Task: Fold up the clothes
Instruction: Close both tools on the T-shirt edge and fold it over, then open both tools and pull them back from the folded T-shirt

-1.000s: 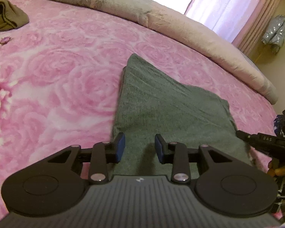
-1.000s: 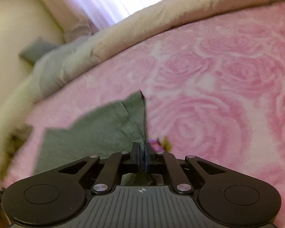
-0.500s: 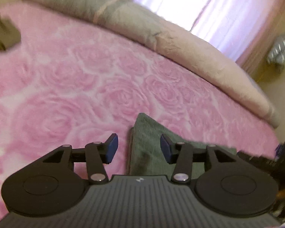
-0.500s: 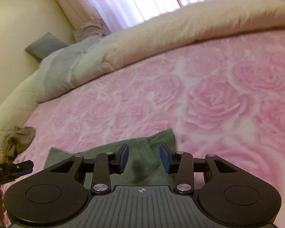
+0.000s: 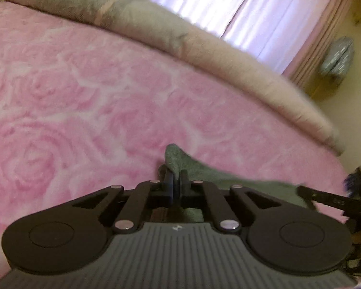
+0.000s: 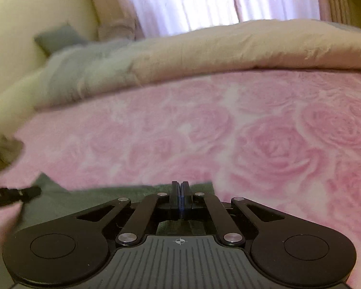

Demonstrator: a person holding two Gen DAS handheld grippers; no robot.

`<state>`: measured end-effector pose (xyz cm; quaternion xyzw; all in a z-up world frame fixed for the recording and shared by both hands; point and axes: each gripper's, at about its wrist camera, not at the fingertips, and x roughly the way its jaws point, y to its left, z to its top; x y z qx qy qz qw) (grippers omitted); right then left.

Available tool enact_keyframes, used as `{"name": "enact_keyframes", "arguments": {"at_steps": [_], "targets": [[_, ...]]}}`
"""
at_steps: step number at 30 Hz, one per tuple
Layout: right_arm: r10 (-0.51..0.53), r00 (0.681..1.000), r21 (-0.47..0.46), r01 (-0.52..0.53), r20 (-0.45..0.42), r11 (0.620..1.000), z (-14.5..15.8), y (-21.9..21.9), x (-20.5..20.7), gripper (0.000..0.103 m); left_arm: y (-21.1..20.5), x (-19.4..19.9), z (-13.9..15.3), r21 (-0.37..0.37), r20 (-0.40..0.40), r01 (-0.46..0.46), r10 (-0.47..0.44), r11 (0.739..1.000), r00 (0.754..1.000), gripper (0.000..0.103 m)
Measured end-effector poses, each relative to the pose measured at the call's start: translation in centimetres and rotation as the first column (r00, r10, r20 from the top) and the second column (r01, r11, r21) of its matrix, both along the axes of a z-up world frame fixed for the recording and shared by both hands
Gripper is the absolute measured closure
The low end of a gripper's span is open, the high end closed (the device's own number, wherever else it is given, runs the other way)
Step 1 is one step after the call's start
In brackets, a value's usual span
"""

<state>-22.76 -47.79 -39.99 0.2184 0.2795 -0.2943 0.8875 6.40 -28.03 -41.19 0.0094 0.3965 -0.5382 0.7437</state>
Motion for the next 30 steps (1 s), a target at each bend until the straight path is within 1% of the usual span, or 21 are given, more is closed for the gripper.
{"name": "enact_keyframes", "arguments": {"at_steps": [1,2,3,4,6,8,9,11,13,14,15,17,18,19,20,21,23,26,27,28,30], "targets": [[0.001,0.999,-0.017,-0.002,-0.043,1.0,-0.6,0.5,0.7,0.103,-0.1,-0.1,0.3,0.007,0.015,-0.001,0.001,1.0,1.0,0.096],[-0.019,0.998,-0.044,0.017,-0.054,0.999,-0.7,0.9,0.9,0.103,-0.2,-0.3,0.6,0.013,0.03,-0.003,0.002,1.0,1.0,0.093],[-0.041,0.997,-0.072,0.037,-0.063,0.997,-0.7,1.3,0.9,0.103,-0.2,-0.3,1.2,0.027,0.058,-0.015,0.013,1.0,0.998,0.088],[-0.061,0.995,-0.08,0.055,-0.074,0.995,-0.5,1.4,1.0,0.103,0.2,-0.3,1.9,0.023,0.077,-0.039,0.037,0.999,0.996,0.087],[-0.119,0.988,-0.101,0.109,-0.101,0.989,0.5,1.7,0.7,0.103,1.2,-0.1,3.4,-0.003,0.097,-0.075,0.075,0.997,0.992,0.088],[-0.14,0.989,-0.107,0.134,-0.049,0.985,1.9,1.9,0.0,0.103,1.8,-0.3,4.9,-0.041,0.073,-0.038,0.041,0.998,0.997,0.095],[-0.124,0.992,-0.089,0.123,-0.011,0.988,2.8,2.3,-0.4,0.103,1.5,-1.0,5.5,-0.035,0.068,0.01,-0.008,0.999,0.998,0.095],[-0.048,0.998,-0.042,0.05,0.03,0.998,3.5,3.0,0.0,0.103,0.4,-2.7,5.6,-0.012,0.076,0.097,-0.096,0.995,0.992,0.095],[0.048,0.999,-0.005,-0.048,0.025,0.999,3.2,3.8,1.4,0.103,-1.2,-4.6,4.7,0.022,0.08,0.172,-0.173,0.985,0.982,0.095],[0.094,0.996,0.005,-0.094,0.0,0.996,2.7,4.2,2.3,0.103,-1.9,-5.4,4.1,0.038,0.084,0.19,-0.193,0.981,0.978,0.095],[0.124,0.992,0.007,-0.124,-0.028,0.992,2.0,4.5,3.3,0.103,-2.7,-5.6,3.3,0.056,0.097,0.187,-0.192,0.981,0.977,0.095],[0.138,0.989,0.024,-0.137,-0.053,0.99,0.7,4.1,4.5,0.103,-4.2,-6.0,1.6,0.09,0.125,0.177,-0.188,0.98,0.974,0.096],[0.123,0.991,0.011,-0.123,-0.043,0.992,0.1,3.6,4.5,0.103,-4.5,-5.7,1.1,0.088,0.139,0.166,-0.177,0.982,0.974,0.098],[0.084,0.995,-0.008,-0.085,-0.052,0.996,-0.1,2.9,4.3,0.103,-4.7,-5.1,0.7,0.087,0.14,0.146,-0.157,0.985,0.978,0.1],[0.043,0.997,-0.028,-0.045,-0.062,0.999,-0.3,2.2,4.0,0.103,-4.8,-4.3,0.4,0.084,0.126,0.128,-0.138,0.988,0.982,0.1],[0.026,0.998,-0.011,-0.026,-0.049,1.0,-0.3,1.5,3.4,0.103,-5.0,-3.5,0.2,0.083,0.107,0.109,-0.118,0.991,0.987,0.1],[-0.006,1.0,0.032,0.007,-0.022,0.999,-0.4,0.1,2.2,0.103,-4.7,-2.6,0.4,0.095,0.118,0.063,-0.074,0.993,0.99,0.1],[-0.119,0.99,-0.033,0.117,-0.069,0.993,0.8,-0.1,0.0,0.103,-3.1,-1.5,1.6,0.095,0.129,-0.003,-0.009,0.995,0.992,0.101],[-0.161,0.983,-0.06,0.156,-0.084,0.986,1.3,0.0,-0.9,0.103,-2.0,-1.4,2.3,0.078,0.119,-0.02,0.011,0.997,0.993,0.101],[-0.175,0.983,-0.039,0.173,-0.05,0.984,1.8,0.1,-2.1,0.103,-0.9,-1.4,3.1,0.06,0.108,-0.037,0.031,0.998,0.994,0.1],[-0.176,0.984,0.001,0.176,0.017,0.984,3.2,1.2,-4.5,0.103,1.0,-2.6,4.3,0.045,0.105,-0.028,0.023,0.999,0.994,0.098]]}}
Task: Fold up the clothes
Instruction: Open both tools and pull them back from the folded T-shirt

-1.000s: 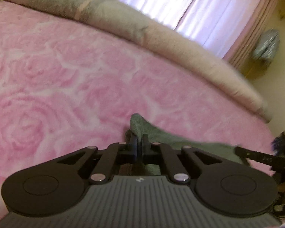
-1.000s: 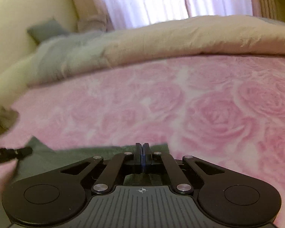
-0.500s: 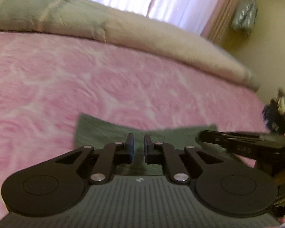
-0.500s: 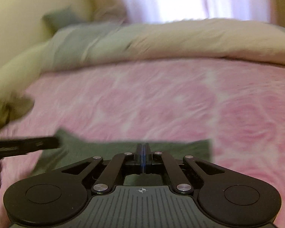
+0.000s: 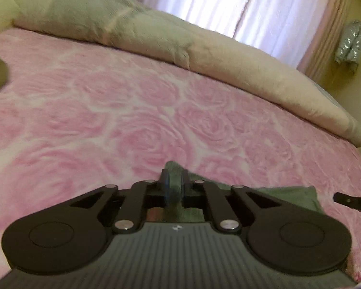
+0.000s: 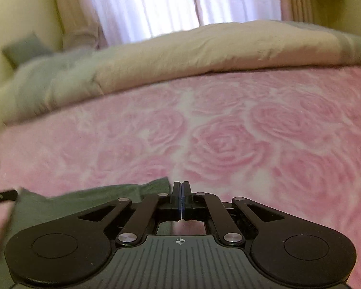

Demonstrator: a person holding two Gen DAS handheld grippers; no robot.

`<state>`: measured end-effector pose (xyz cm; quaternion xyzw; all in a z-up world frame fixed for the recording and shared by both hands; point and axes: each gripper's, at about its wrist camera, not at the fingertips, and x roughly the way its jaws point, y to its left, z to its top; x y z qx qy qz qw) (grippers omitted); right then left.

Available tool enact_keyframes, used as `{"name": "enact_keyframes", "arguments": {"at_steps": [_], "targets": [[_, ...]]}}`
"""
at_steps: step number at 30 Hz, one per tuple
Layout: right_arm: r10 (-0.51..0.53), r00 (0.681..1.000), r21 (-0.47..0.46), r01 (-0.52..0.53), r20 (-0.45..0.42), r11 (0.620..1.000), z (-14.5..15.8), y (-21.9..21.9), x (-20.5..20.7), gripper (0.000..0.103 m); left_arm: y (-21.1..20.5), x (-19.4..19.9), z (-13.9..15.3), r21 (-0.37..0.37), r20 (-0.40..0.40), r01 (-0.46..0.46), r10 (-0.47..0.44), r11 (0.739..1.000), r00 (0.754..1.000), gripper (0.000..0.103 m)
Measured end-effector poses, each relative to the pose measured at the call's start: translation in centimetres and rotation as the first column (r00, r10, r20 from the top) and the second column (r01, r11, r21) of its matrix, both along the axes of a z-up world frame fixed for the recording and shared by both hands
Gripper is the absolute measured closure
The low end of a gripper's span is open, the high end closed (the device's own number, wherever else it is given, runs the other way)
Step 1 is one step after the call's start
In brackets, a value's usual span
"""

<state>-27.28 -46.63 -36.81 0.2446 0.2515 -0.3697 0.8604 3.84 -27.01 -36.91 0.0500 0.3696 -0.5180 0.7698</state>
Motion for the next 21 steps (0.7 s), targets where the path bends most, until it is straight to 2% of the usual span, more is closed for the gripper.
{"name": "enact_keyframes", "arguments": {"at_steps": [1,2,3,5,9,11,12,13,14,17,19,21], "targets": [[0.019,0.999,0.0,-0.019,0.028,1.0,0.6,0.7,-0.7,0.098,0.9,-0.6,0.6,-0.007,-0.001,0.006,-0.006,1.0,1.0,0.098],[0.041,0.998,-0.006,-0.041,0.047,0.999,1.1,1.9,-1.1,0.069,1.9,-1.3,1.2,-0.013,-0.001,0.011,-0.011,1.0,1.0,0.098],[0.063,0.996,-0.012,-0.062,0.065,0.998,1.6,3.1,-1.5,0.032,2.8,-2.3,1.5,-0.021,-0.014,0.04,-0.04,0.999,0.999,0.098],[0.136,0.989,-0.037,-0.134,0.058,0.99,1.8,6.0,-1.4,0.031,4.7,-5.2,1.4,-0.004,-0.031,0.099,-0.099,0.995,0.995,0.098],[0.261,0.963,-0.059,-0.265,-0.065,0.963,0.6,11.9,-0.8,0.031,7.7,-9.9,0.1,0.039,-0.025,0.113,-0.112,0.993,0.993,0.098],[0.283,0.945,-0.071,-0.298,-0.165,0.952,-0.8,14.2,-0.8,0.031,8.0,-11.7,-1.2,0.107,0.02,0.104,-0.107,0.989,0.994,0.095],[0.268,0.939,-0.104,-0.296,-0.216,0.95,-1.6,15.1,-1.1,0.031,8.6,-12.5,-1.7,0.13,0.068,0.089,-0.098,0.987,0.993,0.094],[0.25,0.931,-0.139,-0.293,-0.266,0.946,-2.3,15.9,-1.5,0.031,9.1,-13.0,-1.8,0.126,0.1,0.075,-0.088,0.989,0.991,0.094],[0.227,0.934,-0.154,-0.276,-0.276,0.949,-2.6,16.2,-2.2,0.031,9.6,-12.9,-1.8,0.132,0.107,0.063,-0.077,0.989,0.991,0.094],[0.146,0.954,-0.076,-0.171,-0.262,0.982,-2.3,14.9,-4.7,0.031,10.8,-12.2,-1.1,0.148,0.09,0.018,-0.031,0.989,0.995,0.095],[0.115,0.961,-0.077,-0.138,-0.251,0.987,-1.5,14.7,-5.7,0.031,11.2,-12.2,-0.1,0.13,0.085,0.009,-0.02,0.991,0.996,0.095],[0.155,0.965,-0.111,-0.181,-0.21,0.977,-0.5,15.7,-5.3,0.031,11.2,-12.7,0.3,0.1,0.078,0.033,-0.041,0.994,0.996,0.094]]}}
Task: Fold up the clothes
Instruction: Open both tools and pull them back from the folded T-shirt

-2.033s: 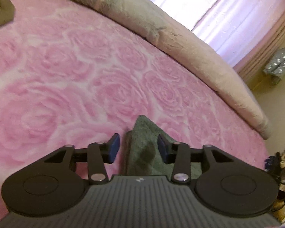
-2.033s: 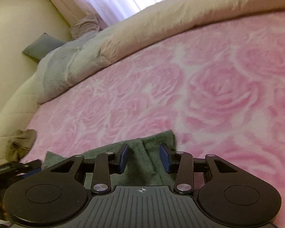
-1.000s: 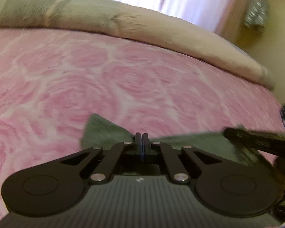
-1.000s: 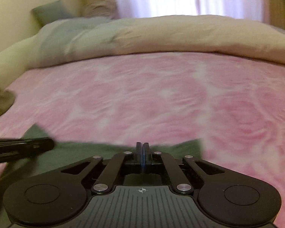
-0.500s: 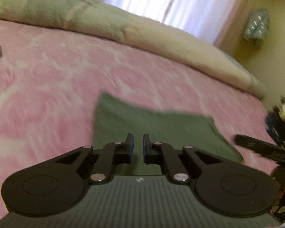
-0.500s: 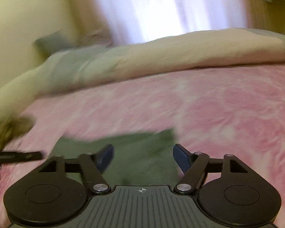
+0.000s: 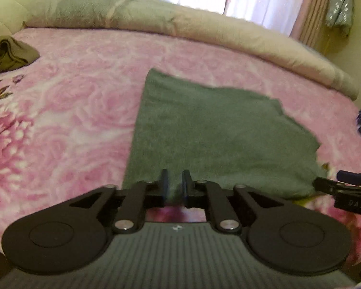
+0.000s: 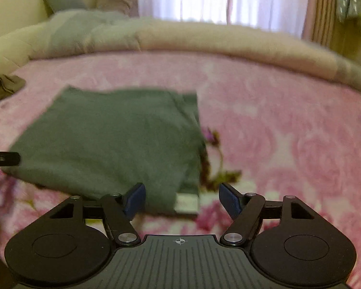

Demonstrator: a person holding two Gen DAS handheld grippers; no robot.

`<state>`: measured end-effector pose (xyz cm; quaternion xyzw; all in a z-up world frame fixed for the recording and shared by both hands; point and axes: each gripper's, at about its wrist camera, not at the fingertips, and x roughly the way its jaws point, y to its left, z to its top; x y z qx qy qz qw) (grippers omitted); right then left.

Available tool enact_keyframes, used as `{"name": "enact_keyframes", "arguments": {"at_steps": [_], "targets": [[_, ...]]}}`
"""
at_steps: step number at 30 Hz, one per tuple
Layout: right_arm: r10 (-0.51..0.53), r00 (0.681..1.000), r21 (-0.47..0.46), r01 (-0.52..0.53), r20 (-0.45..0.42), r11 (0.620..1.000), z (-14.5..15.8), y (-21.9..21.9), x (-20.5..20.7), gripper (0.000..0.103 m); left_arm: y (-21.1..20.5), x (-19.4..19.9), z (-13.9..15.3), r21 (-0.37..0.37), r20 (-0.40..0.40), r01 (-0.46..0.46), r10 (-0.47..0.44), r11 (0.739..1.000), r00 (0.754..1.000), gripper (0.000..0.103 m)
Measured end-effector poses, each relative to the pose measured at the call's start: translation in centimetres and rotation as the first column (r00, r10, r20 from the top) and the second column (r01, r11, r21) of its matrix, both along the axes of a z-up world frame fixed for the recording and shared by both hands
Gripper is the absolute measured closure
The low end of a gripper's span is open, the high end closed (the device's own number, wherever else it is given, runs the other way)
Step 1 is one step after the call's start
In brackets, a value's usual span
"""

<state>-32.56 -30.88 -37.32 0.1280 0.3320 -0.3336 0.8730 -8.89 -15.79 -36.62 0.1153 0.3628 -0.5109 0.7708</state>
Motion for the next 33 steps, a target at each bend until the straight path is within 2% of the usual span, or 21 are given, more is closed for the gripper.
{"name": "enact_keyframes", "arguments": {"at_steps": [3,4,5,7,8,10,13,16,19,22,25,33], "targets": [[0.082,0.995,-0.031,-0.08,0.059,0.996,0.8,1.6,1.1,0.031,-1.0,-1.8,-0.4,0.003,-0.013,0.063,-0.063,0.998,0.998,0.091],[0.112,0.991,-0.032,-0.11,0.07,0.993,0.5,2.2,1.8,0.031,-1.3,-2.3,-0.9,0.03,-0.005,0.071,-0.071,0.997,0.997,0.089],[0.123,0.992,-0.021,-0.122,0.041,0.992,-0.2,2.5,2.5,0.031,-1.6,-2.9,-1.4,0.059,0.003,0.077,-0.077,0.995,0.997,0.087],[0.099,0.993,-0.024,-0.1,-0.057,0.995,-2.1,2.8,3.5,0.031,-1.6,-3.7,-1.7,0.087,0.043,0.068,-0.072,0.994,0.996,0.086],[0.094,0.994,-0.053,-0.097,-0.06,0.994,-2.4,3.1,3.3,0.031,-1.4,-3.7,-1.8,0.109,0.039,0.058,-0.063,0.992,0.997,0.086],[0.044,0.996,-0.04,-0.047,-0.078,0.998,-2.2,3.4,2.5,0.031,-0.6,-3.0,-1.8,0.14,0.003,0.025,-0.025,0.99,1.0,0.085],[-0.055,0.997,0.065,0.058,-0.046,0.996,-1.8,2.7,-0.2,0.031,1.1,-2.3,-1.3,0.166,-0.019,-0.027,0.031,0.986,0.999,0.086],[-0.086,0.992,0.065,0.091,-0.088,0.994,-1.0,3.2,-2.1,0.031,2.5,-2.3,-0.5,0.214,-0.027,-0.067,0.075,0.974,0.997,0.077],[-0.119,0.986,0.093,0.13,-0.119,0.987,-0.3,4.1,-3.6,0.031,3.7,-3.2,0.5,0.244,-0.013,-0.091,0.097,0.965,0.995,0.073],[-0.146,0.983,0.126,0.16,-0.115,0.979,0.4,5.4,-4.9,0.031,4.8,-4.4,1.9,0.24,-0.009,-0.074,0.079,0.968,0.997,0.072],[-0.135,0.987,0.147,0.147,-0.087,0.978,1.4,6.5,-5.2,0.031,5.6,-5.8,3.3,0.233,0.014,-0.056,0.055,0.971,0.998,0.067],[-0.146,0.989,0.133,0.147,-0.023,0.98,4.8,8.3,-6.2,0.031,7.3,-8.2,6.4,0.176,0.057,-0.018,0.008,0.984,0.998,0.065]]}}
